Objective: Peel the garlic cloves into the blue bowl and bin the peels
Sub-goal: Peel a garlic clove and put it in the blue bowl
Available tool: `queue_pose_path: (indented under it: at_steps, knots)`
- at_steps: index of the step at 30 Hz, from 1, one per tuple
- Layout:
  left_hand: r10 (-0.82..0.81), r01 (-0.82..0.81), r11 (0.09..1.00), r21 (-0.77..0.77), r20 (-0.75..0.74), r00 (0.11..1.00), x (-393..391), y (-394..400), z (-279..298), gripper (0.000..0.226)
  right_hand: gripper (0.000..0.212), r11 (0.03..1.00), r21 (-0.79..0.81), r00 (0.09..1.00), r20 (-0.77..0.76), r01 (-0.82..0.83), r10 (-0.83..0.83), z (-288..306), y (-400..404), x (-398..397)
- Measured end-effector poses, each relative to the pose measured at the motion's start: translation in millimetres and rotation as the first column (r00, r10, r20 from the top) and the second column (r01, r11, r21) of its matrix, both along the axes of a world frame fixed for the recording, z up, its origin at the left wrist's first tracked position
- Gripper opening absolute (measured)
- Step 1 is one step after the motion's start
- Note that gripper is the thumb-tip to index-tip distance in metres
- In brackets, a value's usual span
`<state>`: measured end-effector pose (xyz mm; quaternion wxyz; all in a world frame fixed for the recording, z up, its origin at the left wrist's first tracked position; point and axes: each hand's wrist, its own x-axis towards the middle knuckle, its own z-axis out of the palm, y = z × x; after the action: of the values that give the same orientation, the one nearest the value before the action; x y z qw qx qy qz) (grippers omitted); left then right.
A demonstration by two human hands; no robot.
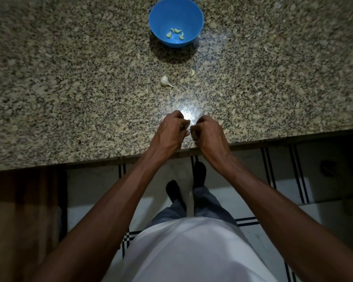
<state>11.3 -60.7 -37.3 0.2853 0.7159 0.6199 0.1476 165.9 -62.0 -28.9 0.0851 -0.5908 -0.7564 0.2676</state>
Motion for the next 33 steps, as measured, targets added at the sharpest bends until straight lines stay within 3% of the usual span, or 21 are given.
queue_pose_path:
  at_steps: [5, 10, 17, 20, 24, 28, 31, 33]
  knots:
    - [0.02, -0.02, 1.0, -0.009, 0.001, 1.0, 8.8, -0.5, -0.3, 0.022, 0.018, 0.999, 0.039, 0.996, 0.081, -0.036, 0.033, 3.6, 0.9, -2.7]
    - [0.044, -0.04, 0.998, 0.046, -0.081, 0.996, 14.7, -0.2, -6.0, 0.02, 0.02, 0.994, 0.103, 0.997, 0.064, -0.038, 0.031, -3.6, -0.5, 0.0]
    - [-0.017, 0.028, 0.997, 0.071, -0.151, 0.988, 19.5, -2.0, -23.2, 0.014, 0.021, 0.994, 0.097, 0.995, -0.09, 0.051, -0.043, -12.5, 5.1, -1.2]
    - [0.16, -0.163, 0.986, 0.047, 0.07, 0.985, 20.6, -3.3, -21.6, 0.011, 0.025, 0.983, -0.028, 0.95, -0.25, 0.184, -0.185, -9.5, 13.0, 0.2]
    - [0.443, -0.41, 0.897, -0.167, 0.34, 0.83, 17.3, -2.1, -13.7, 0.015, 0.014, 0.906, -0.333, 0.816, -0.425, 0.262, -0.392, -4.2, 26.4, 6.1]
    - [0.525, -0.454, 0.851, -0.264, 0.429, 0.735, 15.8, 5.4, -2.4, 0.018, 0.019, 0.821, -0.528, 0.682, -0.52, 0.218, -0.515, -0.2, 37.1, 6.8]
    - [0.606, -0.503, 0.795, -0.34, 0.494, 0.624, 11.7, 8.4, 3.2, 0.019, 0.015, 0.686, -0.706, 0.529, -0.52, 0.175, -0.671, 2.8, 46.0, 4.6]
    - [0.601, -0.544, 0.797, -0.263, 0.44, 0.667, 10.2, 7.1, 3.3, 0.015, 0.016, 0.637, -0.759, 0.476, -0.513, 0.138, -0.714, 2.8, 55.4, 6.2]
